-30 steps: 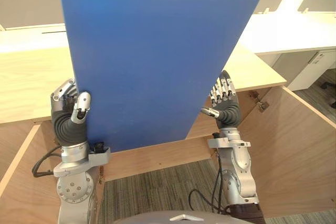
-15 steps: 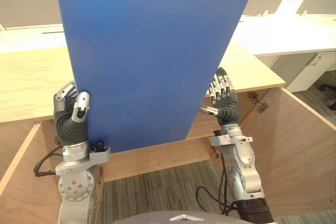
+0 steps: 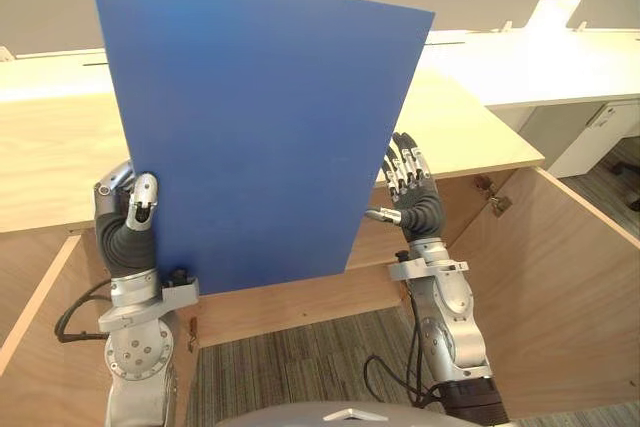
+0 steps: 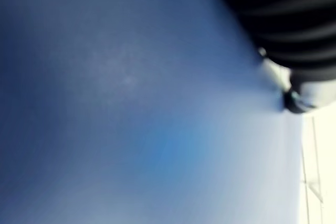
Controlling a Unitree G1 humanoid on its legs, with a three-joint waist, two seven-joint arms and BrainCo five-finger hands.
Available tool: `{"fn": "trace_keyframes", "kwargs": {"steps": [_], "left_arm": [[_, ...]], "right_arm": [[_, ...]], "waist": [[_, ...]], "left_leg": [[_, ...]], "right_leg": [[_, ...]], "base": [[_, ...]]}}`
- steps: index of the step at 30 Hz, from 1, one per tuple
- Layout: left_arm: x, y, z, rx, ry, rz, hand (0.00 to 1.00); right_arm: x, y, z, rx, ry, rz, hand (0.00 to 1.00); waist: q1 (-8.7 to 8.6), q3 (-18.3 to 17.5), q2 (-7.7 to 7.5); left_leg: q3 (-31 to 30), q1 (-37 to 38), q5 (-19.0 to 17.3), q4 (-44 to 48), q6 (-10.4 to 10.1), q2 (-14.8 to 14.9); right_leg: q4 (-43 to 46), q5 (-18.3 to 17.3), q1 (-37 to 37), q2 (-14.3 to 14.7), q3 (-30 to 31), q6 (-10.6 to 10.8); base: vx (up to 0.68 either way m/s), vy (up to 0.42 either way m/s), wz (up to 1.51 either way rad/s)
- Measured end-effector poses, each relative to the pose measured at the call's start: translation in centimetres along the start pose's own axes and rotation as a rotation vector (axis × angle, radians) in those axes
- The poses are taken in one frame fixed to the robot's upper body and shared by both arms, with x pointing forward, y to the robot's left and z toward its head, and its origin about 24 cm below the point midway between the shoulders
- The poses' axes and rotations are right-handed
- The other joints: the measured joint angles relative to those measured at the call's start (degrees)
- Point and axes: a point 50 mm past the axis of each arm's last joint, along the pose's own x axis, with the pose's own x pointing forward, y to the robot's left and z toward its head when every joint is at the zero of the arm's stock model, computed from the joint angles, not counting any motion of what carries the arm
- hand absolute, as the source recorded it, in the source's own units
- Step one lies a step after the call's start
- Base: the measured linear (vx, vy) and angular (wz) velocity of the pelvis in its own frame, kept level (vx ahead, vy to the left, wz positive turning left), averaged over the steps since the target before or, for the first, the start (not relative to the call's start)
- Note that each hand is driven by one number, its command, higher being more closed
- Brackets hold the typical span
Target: Walk over to the cabinet, pick up the folder, carry it to the office cabinet, place the folder inside the office cabinet, then close the office cabinet door
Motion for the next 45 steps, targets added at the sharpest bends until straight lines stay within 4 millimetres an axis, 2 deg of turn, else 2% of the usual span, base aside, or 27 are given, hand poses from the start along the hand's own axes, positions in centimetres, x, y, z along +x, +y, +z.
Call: {"fn": "trace_keyframes", "kwargs": {"steps": [13,19,30,36,45], "left_arm": [[0.1,0.2,-0.4,0.042,0.009,-0.02,1.0],[0.1,0.6,-0.7,0.06,0.018,-0.009,1.0],[0.0,1.0,-1.1,0.076,0.04,0.001,1.0],[0.2,0.8,-1.1,0.103,0.028,-0.011,1.0],[0.7,-0.2,-1.1,0.185,-0.007,-0.06,1.0]], "right_arm": [[-0.3,-0.7,-0.8,-0.03,0.036,-0.033,0.0],[-1.1,-2.8,-1.9,-0.094,0.096,-0.134,0.0],[-1.6,-4.8,-1.4,-0.127,0.089,-0.237,0.0],[-1.6,-4.7,-1.5,-0.122,0.093,-0.226,0.0],[-1.0,-3.0,-1.3,-0.045,0.071,-0.11,0.0]], "waist": [[-0.4,-0.2,0.35],[-0.35,-0.21,0.4],[-0.41,-0.16,0.63],[-0.42,-0.14,0.67],[-0.76,-0.08,0.76]], "left_leg": [[-0.02,0.06,0.13,0.0,-0.04,-0.02],[-0.17,0.08,0.14,0.0,-0.01,-0.07],[-0.21,0.06,0.15,0.0,0.0,-0.12],[-0.2,0.06,0.15,0.0,0.0,-0.12],[0.0,0.06,0.08,0.05,-0.07,-0.11]], "right_leg": [[0.08,-0.01,0.0,-0.01,-0.01,-0.03],[0.05,0.0,0.11,-0.07,-0.13,0.0],[0.05,-0.01,0.12,-0.13,-0.18,-0.02],[0.03,-0.05,0.12,-0.13,-0.16,-0.08],[-0.26,0.03,0.11,-0.12,0.03,-0.02]], "base": [[0.0,0.0,0.0],[0.0,0.0,0.0],[0.0,0.0,0.0],[0.0,0.0,0.0],[0.0,0.0,0.0]]}}
